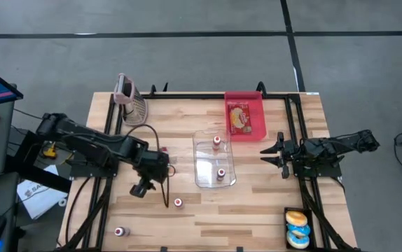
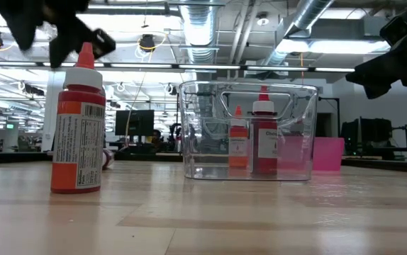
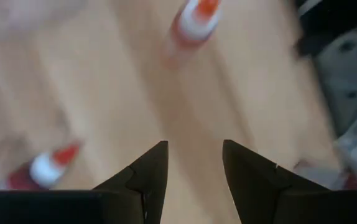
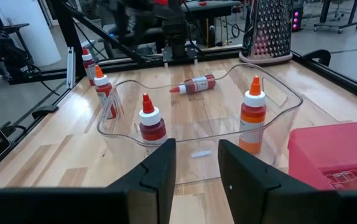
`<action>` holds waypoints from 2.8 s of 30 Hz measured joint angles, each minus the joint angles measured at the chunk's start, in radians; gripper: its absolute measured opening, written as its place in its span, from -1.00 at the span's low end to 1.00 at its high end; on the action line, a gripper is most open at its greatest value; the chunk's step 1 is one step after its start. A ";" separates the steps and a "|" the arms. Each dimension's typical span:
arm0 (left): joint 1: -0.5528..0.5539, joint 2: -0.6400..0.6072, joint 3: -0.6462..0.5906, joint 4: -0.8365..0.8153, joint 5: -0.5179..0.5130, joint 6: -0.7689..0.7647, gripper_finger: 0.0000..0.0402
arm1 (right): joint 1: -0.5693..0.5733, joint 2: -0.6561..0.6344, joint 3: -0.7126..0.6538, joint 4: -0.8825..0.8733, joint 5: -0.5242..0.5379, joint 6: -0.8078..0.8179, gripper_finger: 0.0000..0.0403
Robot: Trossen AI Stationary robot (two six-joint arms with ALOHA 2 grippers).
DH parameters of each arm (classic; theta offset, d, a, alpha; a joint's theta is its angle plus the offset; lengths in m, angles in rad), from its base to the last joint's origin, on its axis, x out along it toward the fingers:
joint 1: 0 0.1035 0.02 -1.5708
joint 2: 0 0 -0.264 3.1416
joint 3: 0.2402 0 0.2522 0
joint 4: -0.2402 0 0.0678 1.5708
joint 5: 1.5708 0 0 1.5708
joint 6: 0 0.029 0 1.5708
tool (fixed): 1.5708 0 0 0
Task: Pick & Place Food Item
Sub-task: Put the orange food coloring bottle into the transparent bin
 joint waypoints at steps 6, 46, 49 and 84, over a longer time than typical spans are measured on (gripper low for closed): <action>-0.046 -0.052 0.003 0.223 0.008 -0.057 -0.26 | 0.000 0.000 0.000 0.000 0.000 0.000 -0.44; -0.121 0.333 0.098 0.346 -0.118 -0.041 -0.10 | 0.000 0.000 -0.001 0.000 -0.002 0.000 -0.44; -0.121 0.333 0.098 0.345 -0.105 -0.051 -0.21 | 0.000 0.000 -0.001 0.000 -0.002 0.000 -0.44; 0.224 0.093 0.234 0.264 -0.259 0.042 -0.46 | 0.000 0.000 -0.001 0.000 -0.003 0.000 -0.44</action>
